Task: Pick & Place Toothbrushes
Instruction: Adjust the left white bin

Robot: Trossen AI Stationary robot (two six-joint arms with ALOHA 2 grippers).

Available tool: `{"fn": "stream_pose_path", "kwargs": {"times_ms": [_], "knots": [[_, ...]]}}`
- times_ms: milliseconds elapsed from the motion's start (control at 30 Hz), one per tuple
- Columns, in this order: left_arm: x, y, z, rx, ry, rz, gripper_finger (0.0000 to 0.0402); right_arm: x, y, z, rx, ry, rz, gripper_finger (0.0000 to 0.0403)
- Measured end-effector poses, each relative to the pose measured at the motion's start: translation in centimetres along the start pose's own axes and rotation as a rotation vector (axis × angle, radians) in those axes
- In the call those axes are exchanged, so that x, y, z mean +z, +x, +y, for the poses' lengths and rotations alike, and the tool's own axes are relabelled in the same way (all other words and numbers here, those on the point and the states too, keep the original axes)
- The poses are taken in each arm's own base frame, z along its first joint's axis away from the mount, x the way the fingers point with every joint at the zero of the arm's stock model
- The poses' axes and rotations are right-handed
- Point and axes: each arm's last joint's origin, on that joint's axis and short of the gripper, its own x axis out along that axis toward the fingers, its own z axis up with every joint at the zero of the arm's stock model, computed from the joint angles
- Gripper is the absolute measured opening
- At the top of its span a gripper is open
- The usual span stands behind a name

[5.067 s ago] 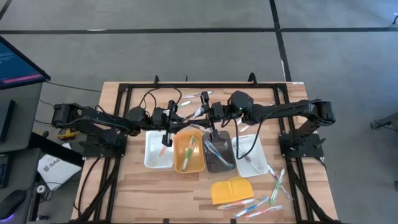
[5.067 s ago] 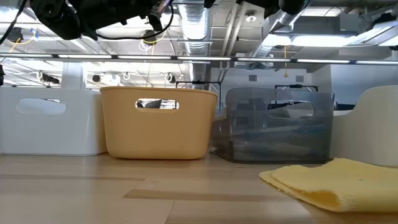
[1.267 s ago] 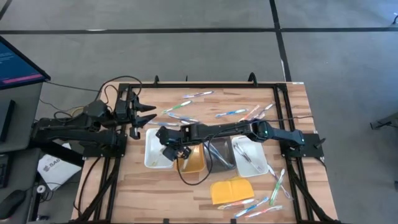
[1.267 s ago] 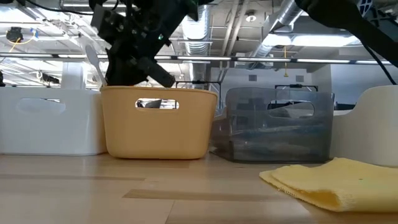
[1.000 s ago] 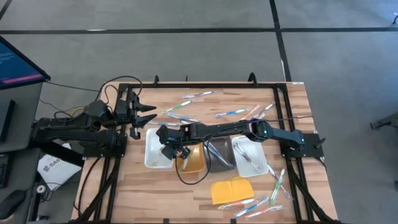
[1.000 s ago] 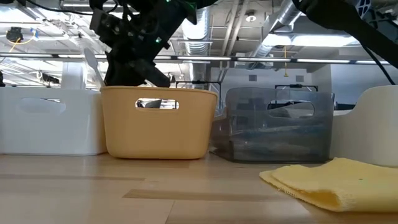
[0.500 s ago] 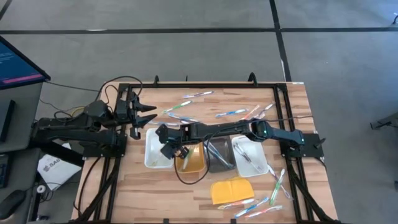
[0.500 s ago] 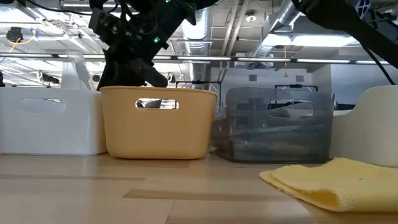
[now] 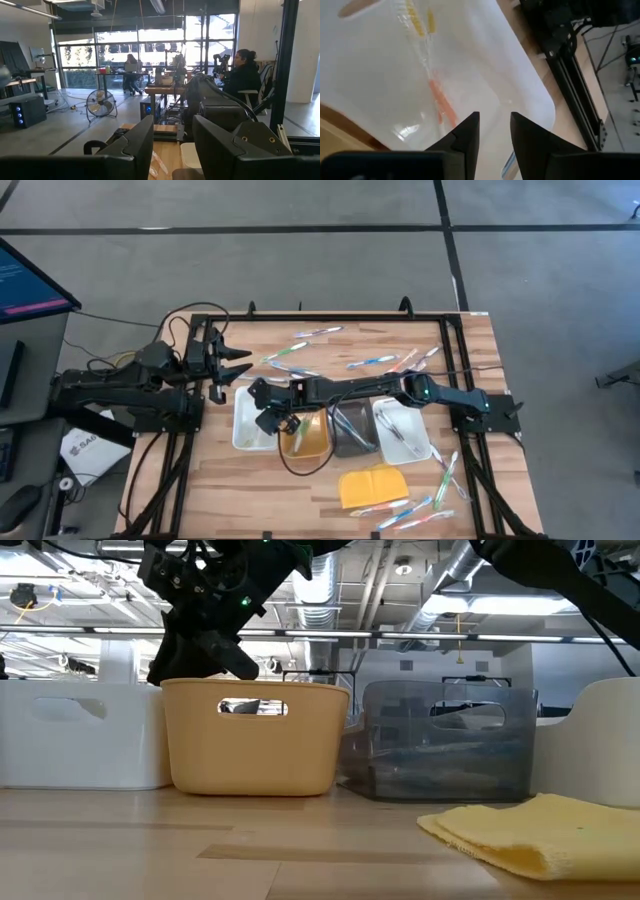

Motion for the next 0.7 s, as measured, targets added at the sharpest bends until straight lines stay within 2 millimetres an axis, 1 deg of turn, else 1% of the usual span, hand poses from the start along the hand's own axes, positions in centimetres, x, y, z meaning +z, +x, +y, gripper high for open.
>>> {"fn": "stream_pose_path", "kwargs": {"times_ms": [67,167,233,367,467,567,600,700], "knots": [[0.0,0.0,0.0,0.000,0.000,0.000,0.0131,0.0,0.0,-0.1,-0.013,0.005,0.011,0.0102],[0.0,0.0,0.0,0.000,0.000,0.000,0.0131,0.1,-0.1,0.2,-0.002,0.059,0.019,0.0102],[0.0,0.0,0.0,0.000,0.000,0.000,0.0131,0.4,-0.2,0.9,0.042,0.053,0.026,0.0102],[0.0,0.0,0.0,0.000,0.000,0.000,0.0131,1.6,-0.5,2.2,0.093,0.037,0.005,0.0095],[0.0,0.0,0.0,0.000,0.000,-0.001,0.0131,2.6,-0.7,2.7,0.085,0.064,-0.022,0.0071],[0.0,0.0,0.0,0.000,-0.001,-0.002,0.0131,3.3,-0.8,3.2,0.089,0.059,-0.038,0.0023],[0.0,0.0,0.0,0.000,-0.001,-0.003,0.0131,3.5,-0.9,3.3,0.095,0.056,-0.043,0.0012],[0.0,0.0,0.0,0.000,-0.002,-0.003,0.0131,4.0,-1.0,3.8,0.115,0.061,-0.063,0.0011]]}}
